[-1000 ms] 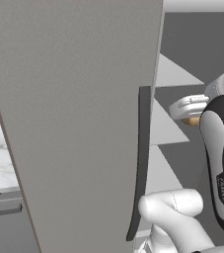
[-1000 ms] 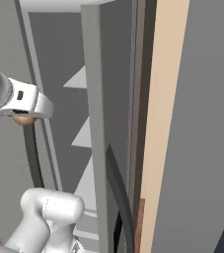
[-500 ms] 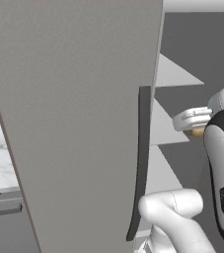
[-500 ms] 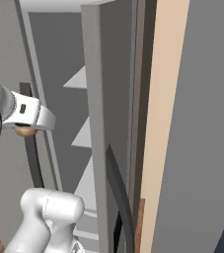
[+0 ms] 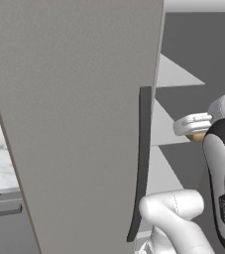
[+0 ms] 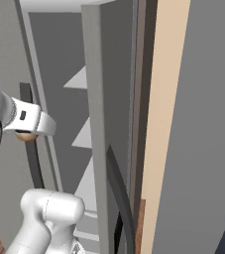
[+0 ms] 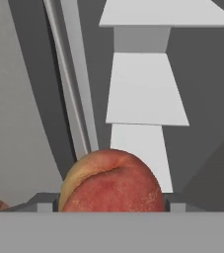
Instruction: Take the steak, potato, and peach from the freezer and place them in the bowl on the counter.
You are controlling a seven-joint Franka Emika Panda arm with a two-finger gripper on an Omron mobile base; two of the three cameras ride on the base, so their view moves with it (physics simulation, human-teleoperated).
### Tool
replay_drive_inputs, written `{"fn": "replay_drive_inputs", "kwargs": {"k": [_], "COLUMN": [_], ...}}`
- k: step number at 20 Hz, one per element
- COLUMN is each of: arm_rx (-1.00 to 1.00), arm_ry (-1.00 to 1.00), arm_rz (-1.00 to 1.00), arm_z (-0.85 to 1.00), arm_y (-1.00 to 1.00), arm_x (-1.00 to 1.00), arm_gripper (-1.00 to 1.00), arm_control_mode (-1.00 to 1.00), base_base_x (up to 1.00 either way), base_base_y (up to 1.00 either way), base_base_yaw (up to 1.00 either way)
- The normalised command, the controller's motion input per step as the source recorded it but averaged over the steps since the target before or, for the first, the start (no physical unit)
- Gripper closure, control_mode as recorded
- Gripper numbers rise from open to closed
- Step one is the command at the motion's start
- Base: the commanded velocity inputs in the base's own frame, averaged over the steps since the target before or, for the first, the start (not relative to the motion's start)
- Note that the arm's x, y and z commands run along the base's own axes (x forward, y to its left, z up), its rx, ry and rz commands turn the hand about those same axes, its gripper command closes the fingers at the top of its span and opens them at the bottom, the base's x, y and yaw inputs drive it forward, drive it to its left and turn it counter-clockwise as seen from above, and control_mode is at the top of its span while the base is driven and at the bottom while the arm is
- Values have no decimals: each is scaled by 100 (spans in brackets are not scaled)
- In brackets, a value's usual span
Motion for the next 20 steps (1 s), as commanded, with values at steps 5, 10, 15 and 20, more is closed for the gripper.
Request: {"fn": "replay_drive_inputs", "kwargs": {"k": [5, 10, 15, 20], "arm_rx": [0, 0, 0, 0], "arm_ry": [0, 0, 0, 0], "arm_rz": [-1, 0, 0, 0], "arm_z": [-1, 0, 0, 0], "arm_y": [0, 0, 0, 0], "arm_x": [0, 0, 0, 0], "arm_gripper": [100, 100, 100, 100], "arm_control_mode": [100, 100, 100, 100], "base_base_x": [-20, -54, -60, -22], "base_base_y": [7, 42, 79, 100], "base_base_yaw": [-4, -6, -2, 0]}}
